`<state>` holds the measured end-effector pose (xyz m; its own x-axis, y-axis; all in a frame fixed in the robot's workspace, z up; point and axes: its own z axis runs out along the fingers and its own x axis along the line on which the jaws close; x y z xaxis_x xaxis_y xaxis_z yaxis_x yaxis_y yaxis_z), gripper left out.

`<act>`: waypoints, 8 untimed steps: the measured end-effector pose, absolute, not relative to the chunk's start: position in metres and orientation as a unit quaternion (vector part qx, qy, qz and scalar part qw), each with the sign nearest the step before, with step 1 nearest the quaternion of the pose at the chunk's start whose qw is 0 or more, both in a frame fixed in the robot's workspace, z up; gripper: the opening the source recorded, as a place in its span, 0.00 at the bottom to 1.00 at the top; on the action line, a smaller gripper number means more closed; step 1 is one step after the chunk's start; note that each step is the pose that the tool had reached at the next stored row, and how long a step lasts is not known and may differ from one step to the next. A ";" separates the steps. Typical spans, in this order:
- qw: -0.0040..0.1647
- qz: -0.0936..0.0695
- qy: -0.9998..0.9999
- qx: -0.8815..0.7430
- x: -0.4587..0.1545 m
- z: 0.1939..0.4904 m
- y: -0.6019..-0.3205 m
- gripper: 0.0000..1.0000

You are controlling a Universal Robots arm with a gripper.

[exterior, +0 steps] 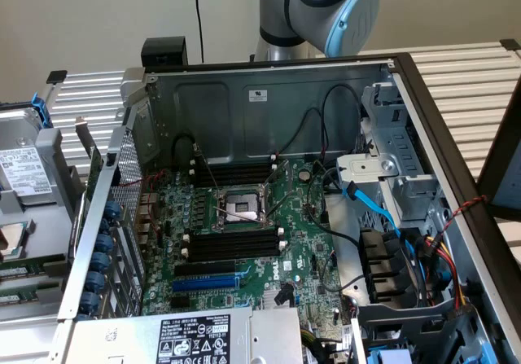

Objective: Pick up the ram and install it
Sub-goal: 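Reach for the ram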

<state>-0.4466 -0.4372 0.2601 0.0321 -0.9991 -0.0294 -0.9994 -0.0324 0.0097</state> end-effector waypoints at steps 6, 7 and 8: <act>0.007 0.014 0.696 -0.718 -0.447 0.249 -0.437 0.25; 0.007 0.014 0.696 -0.718 -0.447 0.247 -0.437 0.25; 0.007 0.014 0.696 -0.718 -0.447 0.246 -0.437 0.25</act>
<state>-0.4467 -0.4374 0.2455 0.0321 -0.9991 -0.0293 -0.9994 -0.0324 0.0097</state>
